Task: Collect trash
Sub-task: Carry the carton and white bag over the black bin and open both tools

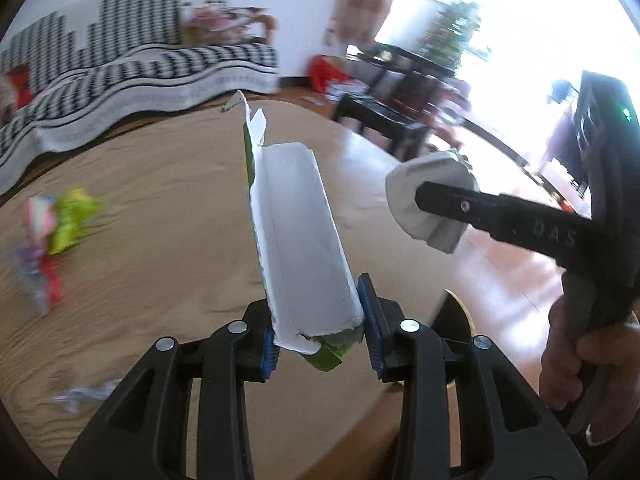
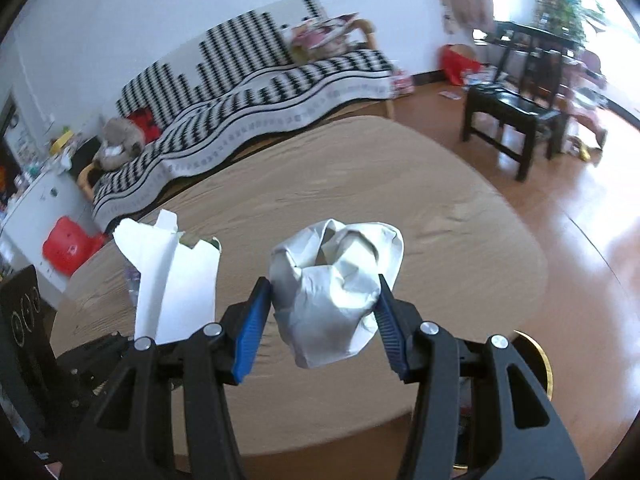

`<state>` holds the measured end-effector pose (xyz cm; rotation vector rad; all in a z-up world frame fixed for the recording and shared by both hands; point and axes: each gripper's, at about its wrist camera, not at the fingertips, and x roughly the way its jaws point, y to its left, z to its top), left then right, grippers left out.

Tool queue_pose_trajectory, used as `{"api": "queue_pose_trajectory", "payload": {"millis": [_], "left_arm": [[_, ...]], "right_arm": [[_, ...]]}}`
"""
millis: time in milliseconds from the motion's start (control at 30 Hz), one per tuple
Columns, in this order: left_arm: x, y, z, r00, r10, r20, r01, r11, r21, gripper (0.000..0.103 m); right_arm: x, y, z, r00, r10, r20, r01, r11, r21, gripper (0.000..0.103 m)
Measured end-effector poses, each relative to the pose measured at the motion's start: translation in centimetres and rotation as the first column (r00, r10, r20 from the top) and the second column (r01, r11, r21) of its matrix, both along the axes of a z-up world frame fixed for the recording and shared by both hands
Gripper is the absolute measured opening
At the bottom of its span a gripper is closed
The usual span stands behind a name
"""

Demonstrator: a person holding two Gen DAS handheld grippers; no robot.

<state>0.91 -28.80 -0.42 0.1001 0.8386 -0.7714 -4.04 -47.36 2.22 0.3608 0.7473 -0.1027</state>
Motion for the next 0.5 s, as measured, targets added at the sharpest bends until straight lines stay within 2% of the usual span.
{"api": "queue_pose_trajectory", "payload": {"millis": [233, 500], "left_arm": [[-3.7, -6.9, -1.4, 0.985, -0.171, -0.014, 0.171, 0.985, -0.004, 0.034], [-7.2, -12.8, -4.9, 0.94, -0.332, -0.076, 0.335, 0.942, 0.03, 0.034]], "right_arm": [[-6.3, -7.6, -1.9, 0.989, -0.142, -0.034, 0.142, 0.99, 0.013, 0.051], [-11.4, -13.8, -5.3, 0.96, -0.249, -0.125, 0.258, 0.964, 0.058, 0.051]]}}
